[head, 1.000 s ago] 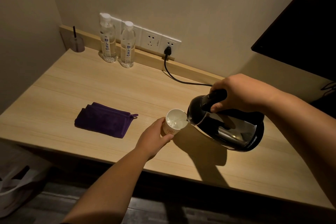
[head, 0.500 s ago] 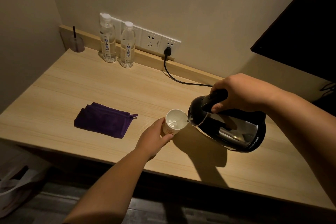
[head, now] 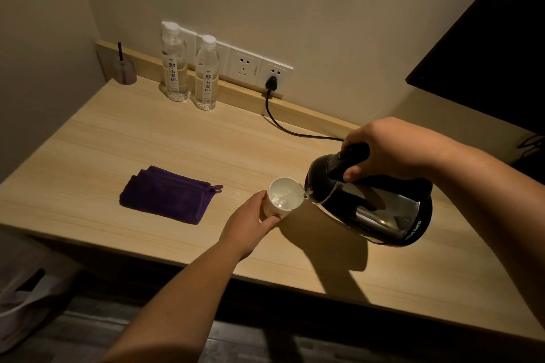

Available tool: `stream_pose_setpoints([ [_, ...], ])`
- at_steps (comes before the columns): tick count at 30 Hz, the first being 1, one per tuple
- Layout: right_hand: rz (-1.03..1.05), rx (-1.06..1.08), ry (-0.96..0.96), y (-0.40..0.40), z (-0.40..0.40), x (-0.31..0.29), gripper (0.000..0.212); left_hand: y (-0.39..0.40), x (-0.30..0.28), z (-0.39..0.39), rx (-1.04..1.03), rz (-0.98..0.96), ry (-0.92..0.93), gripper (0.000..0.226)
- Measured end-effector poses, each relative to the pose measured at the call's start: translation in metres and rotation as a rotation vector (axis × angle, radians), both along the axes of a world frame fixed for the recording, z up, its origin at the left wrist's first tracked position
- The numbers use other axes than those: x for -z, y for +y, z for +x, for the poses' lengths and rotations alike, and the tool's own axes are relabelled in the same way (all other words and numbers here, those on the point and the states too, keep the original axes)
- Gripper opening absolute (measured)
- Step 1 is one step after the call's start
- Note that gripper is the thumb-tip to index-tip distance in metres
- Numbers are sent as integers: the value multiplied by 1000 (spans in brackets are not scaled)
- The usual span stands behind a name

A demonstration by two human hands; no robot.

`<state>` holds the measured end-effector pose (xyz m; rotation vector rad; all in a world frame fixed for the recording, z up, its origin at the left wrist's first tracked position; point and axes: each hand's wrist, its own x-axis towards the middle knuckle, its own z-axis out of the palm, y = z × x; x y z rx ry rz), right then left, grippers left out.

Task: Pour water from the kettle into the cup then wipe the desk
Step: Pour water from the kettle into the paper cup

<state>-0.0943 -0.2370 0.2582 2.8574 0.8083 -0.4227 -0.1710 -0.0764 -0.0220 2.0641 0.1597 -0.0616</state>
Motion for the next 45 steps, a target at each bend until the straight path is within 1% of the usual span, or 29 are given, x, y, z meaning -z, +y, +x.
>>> stream_pose_setpoints([
  [8, 6, 24, 12, -2, -1, -1, 43, 0, -2, -1, 4, -9, -3, 61],
  [11, 73, 58, 23, -12, -5, -1, 44, 0, -3, -1, 5, 0, 2, 63],
  [15, 331, 272, 61, -45, -21, 18, 46, 0, -7, -2, 10, -11, 2, 62],
  [18, 565, 409, 88, -74, -39, 40, 40, 0, -8, -3, 15, -18, 2, 62],
  [21, 792, 527, 65, -99, -61, 61, 40, 0, -8, -3, 25, -12, 12, 62],
  [24, 978, 724, -32, -128, -83, 85, 37, 1, -7, -3, 28, -11, 16, 64],
  [27, 1112, 891, -196, -152, -103, 109, 36, 0, -6, -4, 29, -11, 23, 65],
  [29, 1179, 993, -283, -161, -113, 121, 40, -1, -6, -4, 34, -4, 17, 64],
  [32, 1230, 1102, -400, -170, -116, 137, 43, -1, -5, -3, 34, 14, 8, 62],
  [35, 1287, 1168, -460, -178, -112, 151, 43, -3, -5, -2, 26, 26, 8, 60],
  [45, 1250, 1153, -462, -190, -108, 170, 44, -3, -5, -1, 10, 62, 13, 58],
])
